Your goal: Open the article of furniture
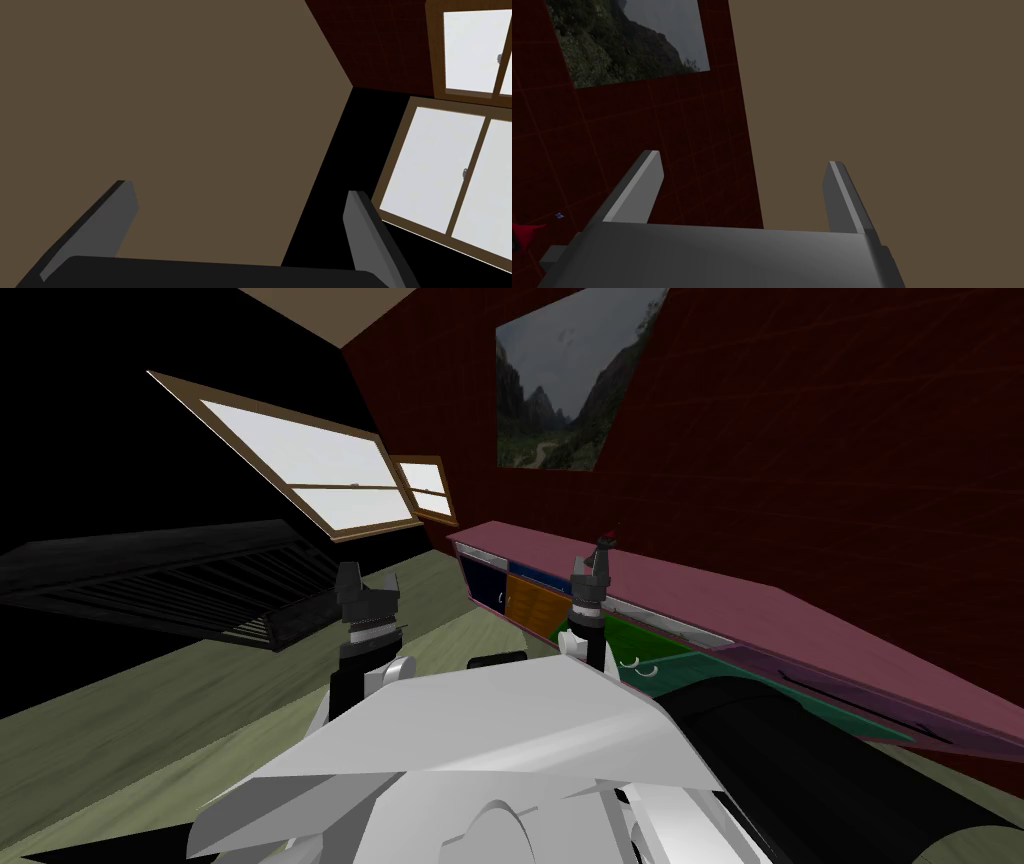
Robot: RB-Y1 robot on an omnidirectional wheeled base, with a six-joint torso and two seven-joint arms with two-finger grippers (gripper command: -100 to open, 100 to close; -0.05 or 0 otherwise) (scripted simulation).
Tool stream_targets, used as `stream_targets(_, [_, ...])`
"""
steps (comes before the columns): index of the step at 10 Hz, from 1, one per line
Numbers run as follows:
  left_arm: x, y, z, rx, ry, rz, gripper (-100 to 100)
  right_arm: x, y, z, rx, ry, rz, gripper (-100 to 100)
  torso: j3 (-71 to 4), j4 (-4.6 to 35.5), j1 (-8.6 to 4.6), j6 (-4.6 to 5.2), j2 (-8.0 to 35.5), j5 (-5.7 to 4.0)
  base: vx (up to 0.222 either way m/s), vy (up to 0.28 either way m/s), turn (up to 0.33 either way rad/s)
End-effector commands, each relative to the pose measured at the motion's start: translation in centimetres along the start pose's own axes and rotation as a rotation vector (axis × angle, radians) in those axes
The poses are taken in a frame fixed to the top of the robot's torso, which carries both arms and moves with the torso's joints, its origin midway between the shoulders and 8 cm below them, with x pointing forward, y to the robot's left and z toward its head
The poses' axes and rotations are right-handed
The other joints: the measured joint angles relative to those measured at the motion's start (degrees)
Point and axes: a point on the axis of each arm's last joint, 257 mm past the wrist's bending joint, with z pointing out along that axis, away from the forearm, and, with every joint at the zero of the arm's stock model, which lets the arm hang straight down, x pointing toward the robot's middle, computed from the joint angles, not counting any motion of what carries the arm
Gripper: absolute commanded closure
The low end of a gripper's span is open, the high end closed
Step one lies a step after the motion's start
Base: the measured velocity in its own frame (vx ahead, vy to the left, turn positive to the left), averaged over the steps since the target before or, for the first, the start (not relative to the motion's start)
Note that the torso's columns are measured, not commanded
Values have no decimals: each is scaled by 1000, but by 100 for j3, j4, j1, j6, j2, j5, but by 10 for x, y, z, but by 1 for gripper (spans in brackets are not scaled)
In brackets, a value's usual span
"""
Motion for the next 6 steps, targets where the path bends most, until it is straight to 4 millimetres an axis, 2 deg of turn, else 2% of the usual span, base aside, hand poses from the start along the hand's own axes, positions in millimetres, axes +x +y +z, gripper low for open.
stream_targets(1, [0,0,0,0,0,0,0,0,0,0,0,0,0,0,-467,235,0,0,232,0,0,0,0])
stream_targets(6, [0,0,0,0,0,0,0,0,0,0,0,0,0,0,-4536,2268,0,0,2269,0,0,0,0])
